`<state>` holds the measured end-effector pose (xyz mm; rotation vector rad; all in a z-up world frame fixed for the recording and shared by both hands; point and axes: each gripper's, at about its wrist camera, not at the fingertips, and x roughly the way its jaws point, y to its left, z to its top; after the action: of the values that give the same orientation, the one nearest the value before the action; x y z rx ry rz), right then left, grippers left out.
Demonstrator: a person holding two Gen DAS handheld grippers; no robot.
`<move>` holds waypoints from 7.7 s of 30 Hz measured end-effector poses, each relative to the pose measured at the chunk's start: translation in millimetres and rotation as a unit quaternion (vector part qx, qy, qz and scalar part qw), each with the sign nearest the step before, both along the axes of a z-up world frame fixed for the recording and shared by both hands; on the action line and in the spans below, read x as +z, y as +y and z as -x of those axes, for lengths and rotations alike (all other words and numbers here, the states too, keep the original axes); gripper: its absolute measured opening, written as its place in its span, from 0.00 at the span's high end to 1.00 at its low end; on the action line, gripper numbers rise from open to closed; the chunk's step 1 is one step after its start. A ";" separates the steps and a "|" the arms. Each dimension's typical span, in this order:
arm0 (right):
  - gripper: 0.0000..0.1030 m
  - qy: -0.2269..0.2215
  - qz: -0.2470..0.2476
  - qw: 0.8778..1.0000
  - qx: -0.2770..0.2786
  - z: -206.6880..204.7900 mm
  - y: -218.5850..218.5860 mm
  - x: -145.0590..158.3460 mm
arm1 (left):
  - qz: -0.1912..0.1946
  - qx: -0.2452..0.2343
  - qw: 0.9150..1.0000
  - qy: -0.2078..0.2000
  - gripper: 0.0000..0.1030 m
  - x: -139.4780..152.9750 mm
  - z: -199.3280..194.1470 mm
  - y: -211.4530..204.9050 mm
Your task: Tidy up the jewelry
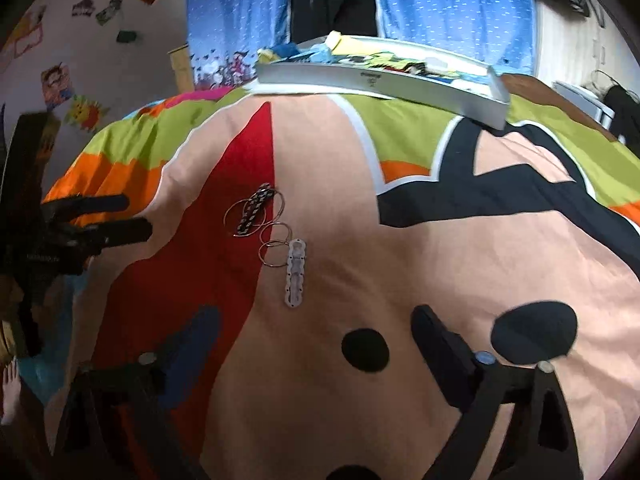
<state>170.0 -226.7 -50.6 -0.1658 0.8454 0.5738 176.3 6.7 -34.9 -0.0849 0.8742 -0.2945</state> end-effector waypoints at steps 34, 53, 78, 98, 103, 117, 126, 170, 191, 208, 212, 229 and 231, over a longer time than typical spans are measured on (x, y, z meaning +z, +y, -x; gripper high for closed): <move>0.88 0.052 0.039 0.997 0.042 -48.7 36.7 -34.5 | -0.046 -0.025 0.994 0.097 0.99 -25.5 -46.7 0.4; 0.88 0.036 -0.006 0.999 0.032 -9.2 18.8 -5.7 | 0.002 -0.014 0.997 0.081 0.99 49.0 0.6 9.7; 0.88 -0.108 -0.029 0.992 -0.065 -178.5 -20.6 111.4 | 0.049 0.031 0.996 -0.072 0.99 114.2 -230.5 -61.2; 0.87 -0.031 -0.042 0.987 -0.153 -252.5 -55.8 61.7 | 0.016 0.029 0.999 -0.021 0.83 77.3 -250.2 -76.3; 0.71 -0.047 -0.043 0.986 -0.157 -242.7 -58.7 70.7 | 0.051 0.032 0.997 -0.056 0.51 99.2 -225.5 -69.7; 0.18 -0.137 -0.068 0.978 -0.143 -164.7 -64.3 135.4 | 0.017 0.090 0.986 -0.138 0.09 151.7 -117.7 -47.1; 0.01 -0.167 -0.080 0.977 -0.108 -98.3 -50.6 156.3 | -0.007 0.118 0.985 -0.127 0.08 147.6 -47.3 -23.3; 0.37 0.025 0.022 0.995 0.092 -40.1 27.8 -21.3 | -0.060 -0.055 0.995 0.052 0.54 -35.3 2.6 -17.5; 0.55 0.084 0.043 0.985 0.144 -82.7 64.4 -42.5 | -0.069 -0.062 0.994 0.062 0.82 -43.8 -20.5 -22.4; 0.72 0.036 0.020 0.993 0.114 -72.8 44.1 -26.2 | -0.021 -0.014 0.999 0.024 0.89 -5.4 -30.4 -15.7; 0.72 0.000 0.025 0.994 0.111 -71.6 41.7 -12.4 | -0.024 -0.015 1.000 -0.009 0.89 19.0 -54.0 -19.9; 0.72 -0.133 -0.019 0.990 -0.031 -191.6 -3.0 109.1 | 0.040 0.018 0.996 -0.074 0.89 96.7 -211.0 -55.3; 0.72 -0.128 -0.025 0.990 -0.058 -208.6 -10.2 107.9 | 0.038 0.018 0.997 -0.066 0.88 91.0 -217.6 -61.9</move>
<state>378.6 -236.9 57.3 -0.1398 0.5872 0.4535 393.9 -55.2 56.1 -0.1507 0.7293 -0.2957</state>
